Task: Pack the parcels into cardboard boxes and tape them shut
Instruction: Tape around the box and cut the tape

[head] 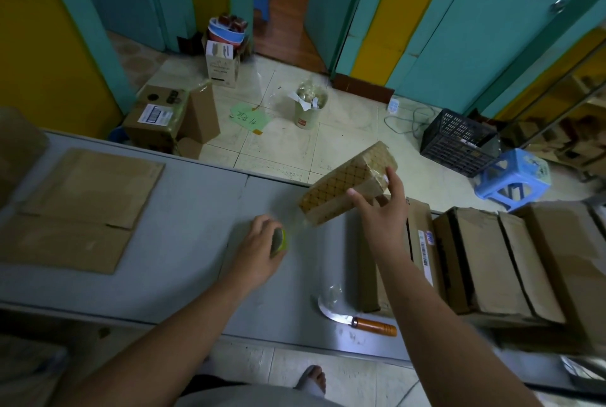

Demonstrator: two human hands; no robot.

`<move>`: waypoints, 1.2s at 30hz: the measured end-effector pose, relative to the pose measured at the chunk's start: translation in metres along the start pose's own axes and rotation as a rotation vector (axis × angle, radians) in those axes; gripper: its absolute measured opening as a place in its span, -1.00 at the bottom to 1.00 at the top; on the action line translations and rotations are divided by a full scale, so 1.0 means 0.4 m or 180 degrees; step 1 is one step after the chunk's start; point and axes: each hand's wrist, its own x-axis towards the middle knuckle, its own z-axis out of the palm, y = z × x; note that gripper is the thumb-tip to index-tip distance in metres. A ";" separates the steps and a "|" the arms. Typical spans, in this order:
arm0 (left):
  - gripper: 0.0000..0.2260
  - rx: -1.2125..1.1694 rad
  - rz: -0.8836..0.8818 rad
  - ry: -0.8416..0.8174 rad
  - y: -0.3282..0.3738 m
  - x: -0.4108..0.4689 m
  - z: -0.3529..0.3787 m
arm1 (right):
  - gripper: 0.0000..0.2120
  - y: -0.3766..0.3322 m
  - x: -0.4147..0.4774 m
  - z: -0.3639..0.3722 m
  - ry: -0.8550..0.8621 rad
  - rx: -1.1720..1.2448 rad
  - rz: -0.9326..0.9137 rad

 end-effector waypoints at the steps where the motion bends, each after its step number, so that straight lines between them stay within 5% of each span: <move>1: -0.65 0.0076 0.0097 -0.0021 -0.003 0.000 -0.008 | -0.13 0.006 0.001 -0.004 0.0091 -0.0018 0.0020; 6: -0.75 0.0090 0.0209 -0.0594 0.008 -0.034 -0.105 | -0.13 0.038 0.002 -0.028 0.0276 -0.0329 0.0151; 10: -0.77 -0.0388 -0.0201 -0.0481 0.011 -0.066 -0.206 | -0.18 0.061 -0.015 -0.031 0.0070 -0.0659 0.0156; 14: -0.80 -0.0680 -0.0384 -0.0308 0.029 -0.073 -0.301 | -0.59 0.046 -0.034 -0.021 -0.0131 -0.0706 0.0155; 16: -0.84 -0.0857 -0.0346 -0.0354 0.038 -0.069 -0.334 | -0.63 0.039 -0.037 -0.015 -0.0199 -0.0655 0.0111; 21: -0.85 -0.0949 -0.0282 -0.0393 0.061 -0.050 -0.393 | -0.15 0.042 -0.006 -0.015 -0.0591 -0.1323 0.0082; 25: -0.87 -0.0898 -0.0218 -0.0273 0.078 -0.021 -0.439 | -0.10 0.017 0.053 -0.029 -0.0973 -0.1941 -0.0017; 31: -0.88 -0.0632 -0.0149 -0.0214 0.109 0.017 -0.481 | 0.10 0.008 0.122 -0.044 -0.1570 -0.1505 -0.0184; 36: -0.92 -0.0272 -0.0082 -0.0184 0.110 0.033 -0.492 | 0.07 0.012 0.154 -0.060 -0.2055 -0.1663 -0.0488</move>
